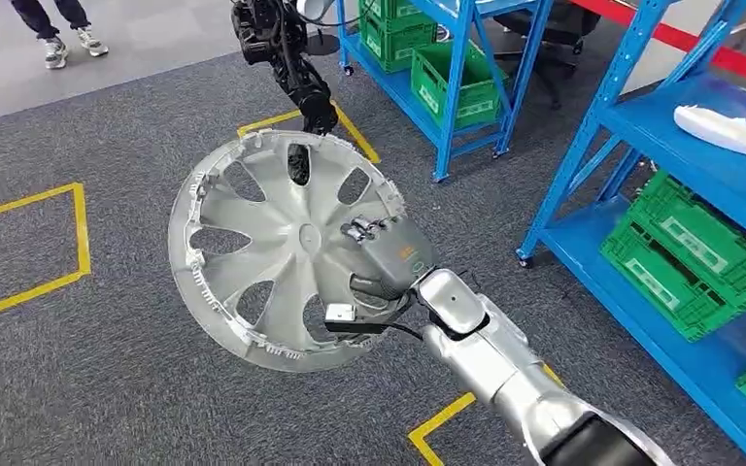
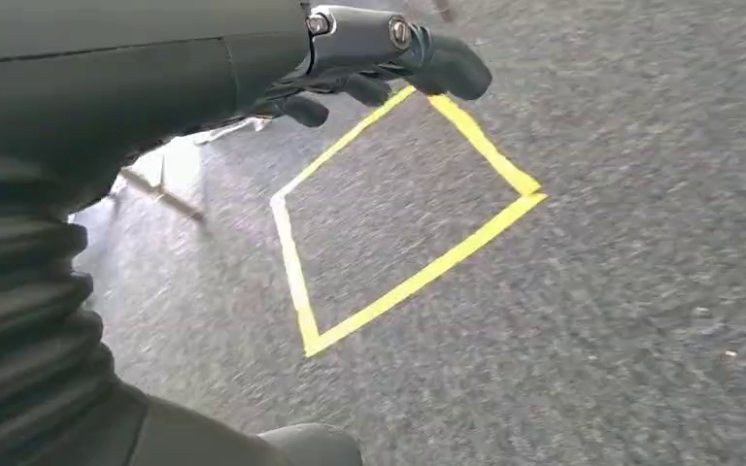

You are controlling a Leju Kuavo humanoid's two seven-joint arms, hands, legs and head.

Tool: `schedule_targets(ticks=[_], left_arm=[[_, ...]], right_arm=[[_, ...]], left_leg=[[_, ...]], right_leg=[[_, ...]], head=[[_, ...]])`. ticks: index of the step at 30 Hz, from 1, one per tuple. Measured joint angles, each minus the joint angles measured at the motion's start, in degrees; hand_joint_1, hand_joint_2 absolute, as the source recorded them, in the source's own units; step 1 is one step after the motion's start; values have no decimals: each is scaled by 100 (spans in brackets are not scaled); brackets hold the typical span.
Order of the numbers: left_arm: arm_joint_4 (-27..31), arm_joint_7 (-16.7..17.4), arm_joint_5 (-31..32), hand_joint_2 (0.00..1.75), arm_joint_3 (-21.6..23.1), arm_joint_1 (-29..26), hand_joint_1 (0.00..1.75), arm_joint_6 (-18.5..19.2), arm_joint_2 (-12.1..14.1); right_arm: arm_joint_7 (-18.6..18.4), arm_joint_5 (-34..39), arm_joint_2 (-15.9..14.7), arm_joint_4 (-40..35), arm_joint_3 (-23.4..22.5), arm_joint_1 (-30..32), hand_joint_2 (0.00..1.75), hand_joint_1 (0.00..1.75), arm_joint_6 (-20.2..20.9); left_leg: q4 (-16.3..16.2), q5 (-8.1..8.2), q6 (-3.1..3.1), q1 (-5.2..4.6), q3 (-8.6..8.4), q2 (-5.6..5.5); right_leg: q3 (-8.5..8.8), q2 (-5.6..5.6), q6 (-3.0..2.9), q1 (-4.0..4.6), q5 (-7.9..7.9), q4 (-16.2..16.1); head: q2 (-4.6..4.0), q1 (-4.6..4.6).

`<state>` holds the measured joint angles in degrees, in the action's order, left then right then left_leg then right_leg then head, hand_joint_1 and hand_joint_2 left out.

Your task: Take the parts from the cabinet and place them on the table.

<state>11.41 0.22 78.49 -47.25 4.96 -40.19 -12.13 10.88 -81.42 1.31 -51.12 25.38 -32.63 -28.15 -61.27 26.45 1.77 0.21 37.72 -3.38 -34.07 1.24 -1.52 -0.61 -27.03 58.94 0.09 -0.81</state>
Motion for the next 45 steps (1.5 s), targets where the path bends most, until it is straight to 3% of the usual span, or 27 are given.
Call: schedule_targets(ticks=[2,4,5,7,8,9,13,14,16,19,20,22,23,24,25,27,29,30,31,33,35,36,38,39,40,44,45], left_arm=[[0,28,0,175,0,30,0,0,2],[-2,55,0,175,0,25,0,0,0],[-2,77,0,175,0,12,0,0,0],[-2,98,-4,175,-2,10,0,0,0],[-2,98,-7,175,-2,14,0,0,2],[-2,98,-7,175,-2,21,0,0,-2],[-2,105,-24,175,-4,8,0,0,-2],[0,111,-22,175,-4,9,0,0,0],[-2,114,15,175,-4,38,0,0,2],[-4,114,33,175,-4,79,0,0,-2],[-4,114,35,175,-4,73,0,0,0],[-4,114,35,175,-4,67,0,0,9],[-4,114,35,175,-4,74,0,0,7],[-4,114,35,175,-4,79,0,0,2],[-7,114,35,175,-4,94,0,0,-2],[-9,127,37,175,-4,89,0,0,0],[-13,149,37,175,-4,60,0,0,8],[-15,151,37,175,-4,51,0,0,11],[-15,149,37,175,-4,61,0,0,13],[-15,144,26,175,-4,83,0,0,17],[-20,129,9,175,-4,67,0,0,17],[-22,107,-4,175,-4,49,0,0,20],[-22,90,-26,175,-4,38,0,9,26],[-20,83,-44,175,-4,42,0,15,26],[-24,70,-59,175,-4,57,0,41,11],[-26,44,-131,175,-42,56,0,52,17],[-24,44,-153,175,-63,56,0,52,11]], right_arm=[[46,13,-26,-4,0,-5,0,175,0],[83,29,-39,-2,0,-5,0,175,9],[96,28,-37,0,0,-8,0,175,9],[94,37,-35,2,2,-47,0,175,11],[94,42,-33,9,2,-83,0,175,11],[96,48,-31,22,2,-113,0,175,9],[94,53,-4,63,15,-172,0,175,4],[92,53,7,68,24,-180,0,175,0],[94,53,4,94,39,-203,0,175,-39],[99,52,-11,166,52,-188,0,175,-44],[103,53,-24,177,57,-180,0,175,-37],[131,55,-31,179,63,-187,0,175,-28],[158,53,-28,179,70,-211,0,175,-18],[175,53,-28,179,83,-245,0,175,-7],[177,52,-28,181,96,-274,0,175,0],[175,59,-28,181,125,-321,0,175,0],[182,65,-7,183,153,-360,0,175,-9],[184,70,2,184,162,-373,0,175,-13],[195,89,11,184,168,-377,0,175,-39],[188,114,-4,194,170,-360,0,175,-46],[195,120,-18,225,181,-334,0,175,-46],[182,122,-17,229,190,-318,0,175,-50],[164,122,-28,229,199,-310,0,175,-74],[155,127,-37,229,201,-310,0,175,-83],[151,133,-59,229,201,-307,0,175,-94],[158,120,-77,229,216,-284,0,175,-101],[160,118,-81,229,223,-284,0,175,-101]], left_leg=[[-805,440,48,20,386,258],[-1498,665,83,41,704,289],[-1453,580,93,53,667,302],[-695,173,97,63,246,376],[-122,-42,91,62,-78,574],[155,26,64,23,-189,913],[163,-51,-126,-11,-178,604],[192,-82,-181,24,-207,520],[199,-101,-240,33,-191,384],[196,-108,-271,18,-180,110],[193,-114,-270,17,-180,15],[177,-124,-253,17,-180,-179],[167,-129,-244,18,-180,-257],[155,-133,-225,35,-165,-315],[136,-138,-178,3,-123,-374],[173,-181,-97,46,-88,-498],[205,-208,-15,39,-24,-586],[98,-136,-26,17,-5,-165],[-148,41,-11,8,105,115],[-1011,477,31,29,503,272],[-1521,598,71,48,731,289],[-1370,470,86,62,641,308],[-484,43,103,80,154,447],[15,-111,102,79,-129,673],[124,-28,53,12,-202,828],[134,-55,-133,14,-167,510],[155,-74,-172,52,-182,440]], right_leg=[[1,-171,-31,23,-9,2],[-6,-363,-38,30,-18,6],[-4,-449,-35,30,-20,7],[0,-609,-3,28,-41,23],[14,-686,28,28,-62,36],[24,-736,58,61,-81,47],[85,-1005,188,81,-107,34],[84,-964,246,50,-151,48],[-109,-349,277,-3,-468,544],[-733,-152,283,8,-923,1784],[-771,-143,269,14,-851,1810],[-474,-93,219,14,-391,1122],[-225,0,196,10,-142,609],[-38,276,176,-7,-39,184],[-10,364,189,5,-94,109],[-25,224,176,38,-73,103],[-7,81,85,-6,-22,38],[12,8,53,3,3,-5],[19,-53,4,8,3,-16],[22,-228,-16,21,-11,-15],[20,-408,-20,21,-19,-13],[21,-481,-8,21,-27,-10],[33,-625,35,14,-55,13],[47,-693,73,15,-82,38],[41,-739,124,76,-122,61],[124,-976,231,62,-156,37],[122,-713,290,14,-212,105]], head=[[0,0],[0,0],[0,0],[0,2],[0,0],[0,-4],[0,39],[0,41],[0,70],[0,83],[0,83],[0,87],[0,87],[0,87],[0,81],[0,88],[0,87],[0,76],[0,17],[0,17],[0,17],[0,18],[0,17],[0,17],[0,0],[0,44],[0,48]])
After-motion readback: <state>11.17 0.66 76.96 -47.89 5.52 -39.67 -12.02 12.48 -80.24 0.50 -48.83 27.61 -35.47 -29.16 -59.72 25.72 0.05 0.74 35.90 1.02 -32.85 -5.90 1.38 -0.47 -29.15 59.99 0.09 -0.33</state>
